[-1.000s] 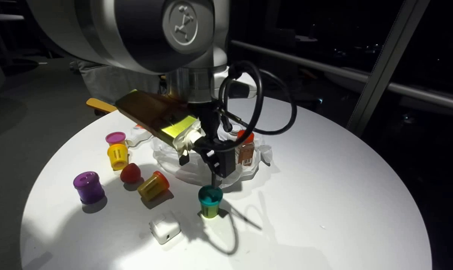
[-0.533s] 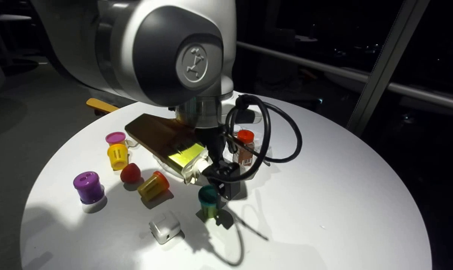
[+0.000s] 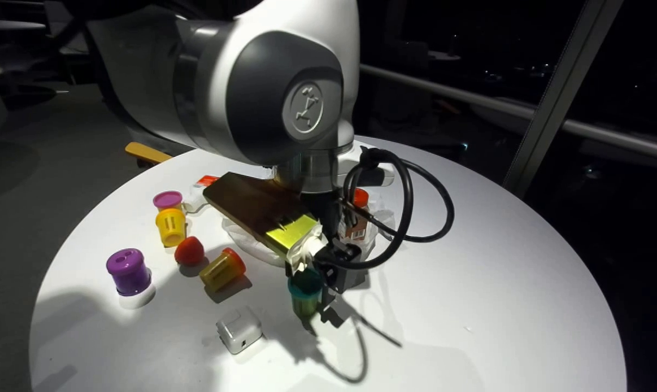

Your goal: Put all the objects on the table into the plastic bag.

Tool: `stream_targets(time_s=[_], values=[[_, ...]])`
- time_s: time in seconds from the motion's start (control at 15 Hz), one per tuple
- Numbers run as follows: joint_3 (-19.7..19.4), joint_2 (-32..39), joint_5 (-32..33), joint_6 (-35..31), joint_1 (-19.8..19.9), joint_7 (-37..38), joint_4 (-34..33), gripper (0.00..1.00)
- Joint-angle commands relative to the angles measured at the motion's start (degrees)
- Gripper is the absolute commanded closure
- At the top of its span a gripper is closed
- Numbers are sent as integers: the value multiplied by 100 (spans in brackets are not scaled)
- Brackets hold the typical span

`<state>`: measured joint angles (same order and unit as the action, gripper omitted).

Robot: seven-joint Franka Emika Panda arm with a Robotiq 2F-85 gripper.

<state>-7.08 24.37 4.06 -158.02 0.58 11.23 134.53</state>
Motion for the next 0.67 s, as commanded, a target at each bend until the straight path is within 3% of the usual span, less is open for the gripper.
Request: stream_targets(time_s=[0.0, 0.13, 0.4, 0.6], values=[[76, 54, -161, -40, 125, -258, -133, 55], [109, -65, -229, 50, 157, -303, -36, 70], [-118, -547, -138, 482, -7, -9, 112, 71], [-377, -1024, 289, 1272, -297, 486, -104, 71]])
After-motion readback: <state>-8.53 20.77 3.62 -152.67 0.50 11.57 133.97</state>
